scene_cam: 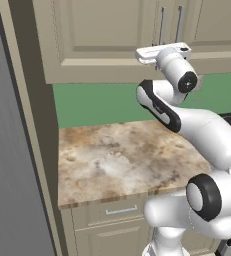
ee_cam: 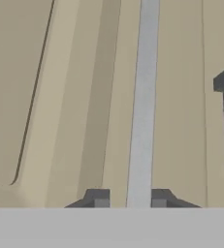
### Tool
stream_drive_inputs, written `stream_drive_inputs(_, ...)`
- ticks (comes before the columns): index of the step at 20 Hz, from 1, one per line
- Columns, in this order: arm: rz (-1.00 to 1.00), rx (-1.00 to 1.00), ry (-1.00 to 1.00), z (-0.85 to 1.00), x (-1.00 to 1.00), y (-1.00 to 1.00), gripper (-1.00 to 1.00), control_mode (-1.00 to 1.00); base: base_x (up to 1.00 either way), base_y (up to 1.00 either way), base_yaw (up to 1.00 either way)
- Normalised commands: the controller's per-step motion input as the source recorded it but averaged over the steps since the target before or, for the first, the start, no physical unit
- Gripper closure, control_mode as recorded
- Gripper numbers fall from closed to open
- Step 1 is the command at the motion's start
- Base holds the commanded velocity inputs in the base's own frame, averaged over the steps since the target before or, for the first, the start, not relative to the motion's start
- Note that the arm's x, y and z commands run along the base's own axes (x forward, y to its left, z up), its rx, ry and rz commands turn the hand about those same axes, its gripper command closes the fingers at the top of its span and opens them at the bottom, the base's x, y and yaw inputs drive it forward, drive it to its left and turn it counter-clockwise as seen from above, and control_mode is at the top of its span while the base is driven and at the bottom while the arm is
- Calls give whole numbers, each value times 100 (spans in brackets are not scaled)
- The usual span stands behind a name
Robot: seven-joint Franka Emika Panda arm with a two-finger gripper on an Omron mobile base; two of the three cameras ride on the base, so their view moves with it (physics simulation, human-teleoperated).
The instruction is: Get the candle and the beer from the cabinet and move them to the dining counter.
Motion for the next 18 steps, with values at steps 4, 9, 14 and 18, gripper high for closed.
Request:
stream_drive_inputs(4,5,-4,0,0,-37,51,100,-100,0,0,0)
stream_drive_inputs(9,7,-4,0,0,-38,53,100,-100,0,0,0)
stream_drive_inputs(14,9,-4,0,0,-41,54,100,-100,0,0,0)
stream_drive_inputs(18,10,-4,0,0,-42,56,100,-100,0,0,0)
